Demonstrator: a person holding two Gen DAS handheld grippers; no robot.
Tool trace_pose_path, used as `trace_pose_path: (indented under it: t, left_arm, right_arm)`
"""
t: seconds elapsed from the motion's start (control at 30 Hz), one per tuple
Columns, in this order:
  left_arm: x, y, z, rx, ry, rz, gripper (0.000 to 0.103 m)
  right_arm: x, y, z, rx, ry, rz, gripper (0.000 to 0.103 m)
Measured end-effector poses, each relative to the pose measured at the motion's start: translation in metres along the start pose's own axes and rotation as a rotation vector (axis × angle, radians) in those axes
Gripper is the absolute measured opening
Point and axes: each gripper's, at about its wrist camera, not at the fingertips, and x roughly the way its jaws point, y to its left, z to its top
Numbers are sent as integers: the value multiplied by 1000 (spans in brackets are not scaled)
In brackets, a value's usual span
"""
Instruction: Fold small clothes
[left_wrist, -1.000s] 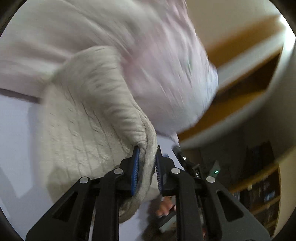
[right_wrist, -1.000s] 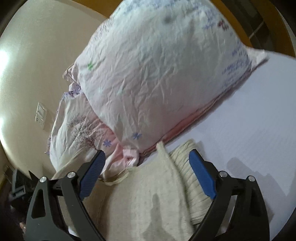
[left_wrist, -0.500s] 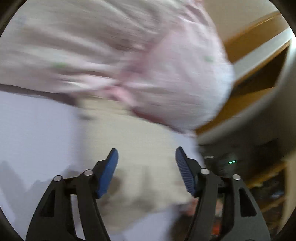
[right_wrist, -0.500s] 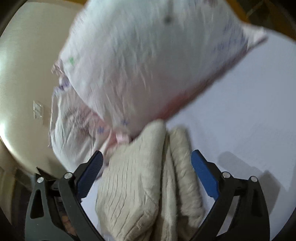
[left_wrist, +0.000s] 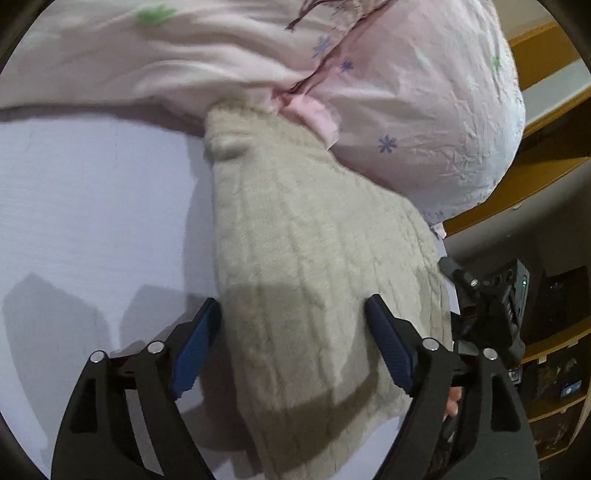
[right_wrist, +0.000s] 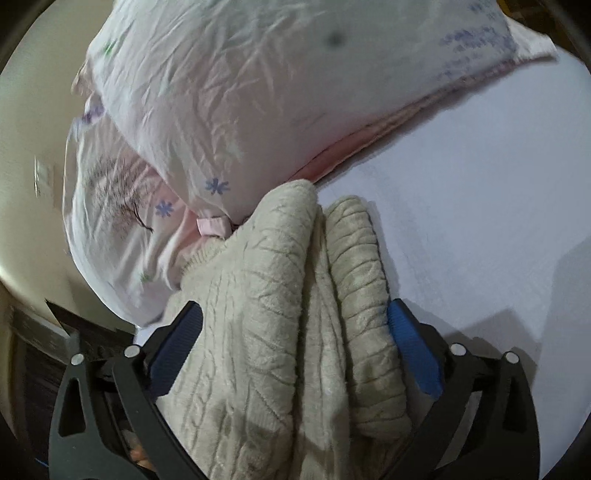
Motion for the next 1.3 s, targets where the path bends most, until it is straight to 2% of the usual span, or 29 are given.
trace_pose_path:
  t: [0.03, 0.1, 0.17, 0.27, 0.33, 0.37, 0.4, 0.43, 0.47, 0.5, 0.53, 0.57, 0.63, 0.67, 0.7, 0.73, 0.8, 0.83, 0.87, 0.9, 1.0, 1.07, 1.1, 1.17, 1.23, 1.27, 1.3]
  left_arm:
    - [0, 1, 0, 6, -3, -3, 81]
    - [4, -2, -2, 15, -12, 8, 71]
    - [-4, -4, -3, 32, -20, 9, 48]
    - [-33, 2, -3, 38, -18, -35, 42]
    - [-68, 9, -9, 81, -69, -4, 42]
    - [-82, 13, -11, 96, -95, 25, 43]
    - [-98, 24, -11, 108, -120, 88, 44]
    - [-104, 31, -9, 107, -124, 127, 47]
    - [-110, 45, -7, 88, -129, 201, 49]
    - [-114, 56, -6, 62, -129, 239, 50]
    - [-119, 62, -7, 45, -138, 249, 49]
    - [-131, 68, -11, 28, -181, 269, 49]
    - [-153, 67, -19, 39, -249, 267, 49]
    - [-164, 63, -26, 52, -278, 254, 50]
    - [-171, 56, -34, 73, -295, 236, 51]
    - [-173, 49, -41, 96, -298, 224, 52]
    - [-168, 32, -53, 155, -286, 199, 53]
    - [-163, 24, -58, 176, -277, 193, 53]
    - [-156, 15, -62, 204, -262, 186, 53]
    - [-148, 7, -66, 234, -246, 185, 54]
    - [-128, -2, -75, 276, -207, 203, 54]
    - [-119, 1, -78, 265, -168, 188, 54]
    - [-116, 3, -80, 267, -156, 181, 54]
    - [-110, 1, -84, 286, -152, 221, 54]
    - [-113, 2, -88, 298, -161, 219, 54]
    - [-120, 5, -89, 287, -176, 194, 54]
    - [-125, 7, -89, 282, -186, 179, 54]
  right_arm:
    - [3, 1, -1, -9, 11, -3, 44]
    - [11, 0, -5, -1, 40, 20, 38]
    - [6, 4, -8, -20, 24, 68, 35]
    - [5, 16, -15, -24, 39, 235, 33]
    - [16, 40, -28, -77, 89, 303, 33]
    - [24, 50, -34, -103, 113, 309, 33]
    - [36, 63, -41, -137, 145, 294, 37]
    - [50, 76, -49, -179, 180, 249, 44]
    - [61, 85, -55, -223, 210, 190, 49]
    - [66, 91, -59, -267, 224, 117, 58]
    - [62, 93, -59, -282, 205, 70, 62]
    - [52, 91, -57, -263, 165, 57, 62]
    - [20, 87, -56, -215, 53, 88, 63]
    - [10, 89, -60, -224, 39, 118, 60]
    - [5, 94, -65, -243, 47, 134, 53]
    - [4, 101, -76, -272, 69, 133, 51]
    - [13, 111, -87, -307, 110, 77, 45]
    - [20, 114, -93, -320, 124, 49, 20]
    - [27, 117, -95, -335, 123, 27, 11]
    - [29, 118, -95, -344, 112, 20, 11]
    - [11, 102, -86, -299, 3, 15, 8]
    - [7, 80, -75, -214, -36, -62, 8]
    - [10, 75, -75, -205, -22, -82, 9]
    - [19, 75, -80, -231, 40, -93, 12]
    - [0, 82, -84, -245, -10, -108, 30]
    - [-13, 87, -86, -254, -52, -113, 39]
    - [-27, 94, -91, -273, -101, -96, 60]
